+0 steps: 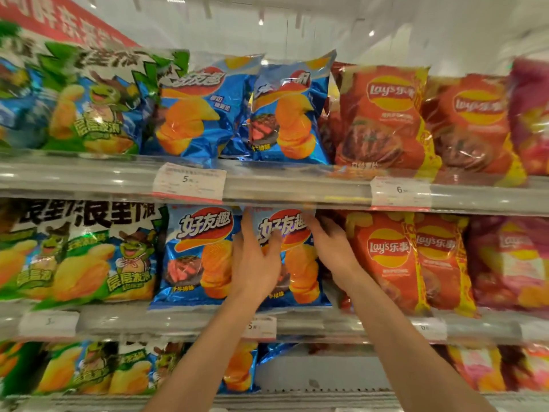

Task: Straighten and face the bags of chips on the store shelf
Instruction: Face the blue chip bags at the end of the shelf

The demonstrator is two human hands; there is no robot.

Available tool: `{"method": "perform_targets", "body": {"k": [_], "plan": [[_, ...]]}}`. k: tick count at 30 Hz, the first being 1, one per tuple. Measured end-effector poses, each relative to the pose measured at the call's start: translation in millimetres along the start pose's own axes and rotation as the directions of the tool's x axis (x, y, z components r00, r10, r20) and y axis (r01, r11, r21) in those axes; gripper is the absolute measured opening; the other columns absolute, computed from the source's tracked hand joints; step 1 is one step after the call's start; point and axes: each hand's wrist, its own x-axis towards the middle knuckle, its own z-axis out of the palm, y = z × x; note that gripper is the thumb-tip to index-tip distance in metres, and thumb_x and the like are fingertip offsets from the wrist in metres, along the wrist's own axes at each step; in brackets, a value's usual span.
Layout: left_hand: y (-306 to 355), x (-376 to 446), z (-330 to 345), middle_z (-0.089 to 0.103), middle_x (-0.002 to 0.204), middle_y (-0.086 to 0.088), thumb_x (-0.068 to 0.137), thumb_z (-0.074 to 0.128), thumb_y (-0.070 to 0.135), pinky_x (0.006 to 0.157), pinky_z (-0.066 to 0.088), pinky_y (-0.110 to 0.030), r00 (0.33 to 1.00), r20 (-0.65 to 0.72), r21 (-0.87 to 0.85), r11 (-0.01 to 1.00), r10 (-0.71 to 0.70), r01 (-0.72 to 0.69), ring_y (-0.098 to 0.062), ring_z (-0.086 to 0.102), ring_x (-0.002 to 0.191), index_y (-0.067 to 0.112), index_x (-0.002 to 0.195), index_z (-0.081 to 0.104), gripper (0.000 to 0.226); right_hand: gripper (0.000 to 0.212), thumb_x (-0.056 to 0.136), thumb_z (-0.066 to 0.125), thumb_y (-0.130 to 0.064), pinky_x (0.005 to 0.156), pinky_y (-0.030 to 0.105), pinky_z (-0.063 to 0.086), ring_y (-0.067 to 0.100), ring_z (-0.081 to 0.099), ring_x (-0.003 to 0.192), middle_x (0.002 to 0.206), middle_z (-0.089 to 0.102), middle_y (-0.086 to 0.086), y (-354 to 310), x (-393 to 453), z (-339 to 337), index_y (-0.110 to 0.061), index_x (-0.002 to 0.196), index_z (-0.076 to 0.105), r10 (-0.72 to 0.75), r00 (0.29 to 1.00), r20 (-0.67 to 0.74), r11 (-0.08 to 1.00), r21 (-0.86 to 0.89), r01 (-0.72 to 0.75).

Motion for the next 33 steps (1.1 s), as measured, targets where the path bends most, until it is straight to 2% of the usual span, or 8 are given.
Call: {"method": "perform_targets", "body": {"k": [2,7,11,16,19,23,28,33], "plan": [[2.6,4.8,5.7,0.027,0.160,-0.013,0.100,0.040,0.057,0.102,0.046,-0.050,1.000,-0.011,0.043,0.999,0.000,0.000,-0.037,0.045,0.134,0.047,0.154,0.008,0.064,0.066,0.085,0.061,-0.061,0.100,0.028,0.047,0.012,0.060,0.118,0.131,0.064,0.001,0.1,0.8,0.6,-0.016,0.134,0.058,-0.011,1.000,-0.026,1.000,0.027,0.012],[7.0,17.1,14.7,0.041,0.142,-0.013,0.106,0.042,0.039,0.084,0.037,-0.029,0.994,-0.093,-0.058,0.996,0.061,-0.067,-0.031,0.053,0.118,0.036,0.156,0.023,0.054,0.026,0.100,0.058,-0.027,0.066,0.006,0.046,0.000,0.068,0.091,0.106,0.072,0.002,2.1,6.0,-1.0,-0.008,0.116,0.065,-0.079,0.989,-0.121,0.990,0.105,0.092],[1.6,11.3,14.8,0.048,0.142,0.003,0.105,0.045,0.037,0.075,0.036,0.002,0.999,-0.053,-0.171,0.985,-0.006,-0.003,0.014,0.055,0.091,0.030,0.160,0.011,0.065,0.051,0.099,0.052,-0.047,0.072,0.010,0.045,0.014,0.062,0.112,0.124,0.065,0.000,12.2,0.6,-0.8,-0.014,0.137,0.053,0.013,0.997,-0.076,0.996,0.085,-0.006],[-3.7,9.4,12.8,0.058,0.127,0.007,0.103,0.043,0.048,0.073,0.042,-0.005,0.982,0.107,-0.219,0.960,-0.156,0.176,0.018,0.060,0.085,0.025,0.160,0.003,0.073,0.095,0.075,0.049,-0.086,0.102,0.032,0.042,0.017,0.056,0.123,0.137,0.057,-0.005,22.3,1.1,-3.7,-0.027,0.148,0.040,0.237,0.962,0.139,0.968,0.046,-0.245],[-10.3,17.8,15.6,0.057,0.140,-0.001,0.101,0.047,0.051,0.090,0.042,-0.028,0.979,0.094,-0.231,0.953,-0.180,0.197,-0.017,0.057,0.118,0.026,0.157,0.015,0.069,0.105,0.062,0.059,-0.090,0.105,0.041,0.047,0.016,0.063,0.115,0.132,0.064,-0.003,28.8,9.2,0.7,-0.028,0.145,0.044,0.261,0.949,0.179,0.959,0.066,-0.276],[-16.9,20.6,19.1,0.056,0.140,0.000,0.100,0.048,0.054,0.095,0.043,-0.032,0.985,0.088,-0.266,0.949,-0.151,0.169,-0.020,0.056,0.122,0.029,0.156,0.018,0.068,0.080,0.073,0.064,-0.079,0.097,0.043,0.054,0.016,0.070,0.105,0.117,0.072,-0.004,31.1,7.6,3.1,-0.030,0.135,0.053,0.241,0.957,0.160,0.959,0.115,-0.260],[-18.9,22.7,22.5,0.055,0.140,0.002,0.094,0.050,0.065,0.107,0.046,-0.040,0.981,0.133,-0.305,0.937,-0.138,0.173,-0.018,0.058,0.123,0.036,0.155,0.019,0.074,0.055,0.089,0.058,-0.063,0.064,0.016,0.053,0.007,0.070,0.093,0.108,0.070,-0.011,30.8,-1.9,-2.2,-0.030,0.132,0.055,0.147,0.987,0.062,0.979,0.134,-0.154],[-15.8,33.1,19.0,0.038,0.157,0.003,0.099,0.039,0.063,0.107,0.034,-0.036,0.982,0.149,-0.298,0.941,-0.120,0.160,-0.024,0.040,0.142,0.038,0.159,0.008,0.072,0.055,0.090,0.052,-0.066,0.070,0.018,0.050,0.004,0.064,0.096,0.112,0.065,-0.012,27.9,-1.0,-0.6,-0.033,0.134,0.047,0.142,0.987,0.075,0.978,0.145,-0.152]]}}
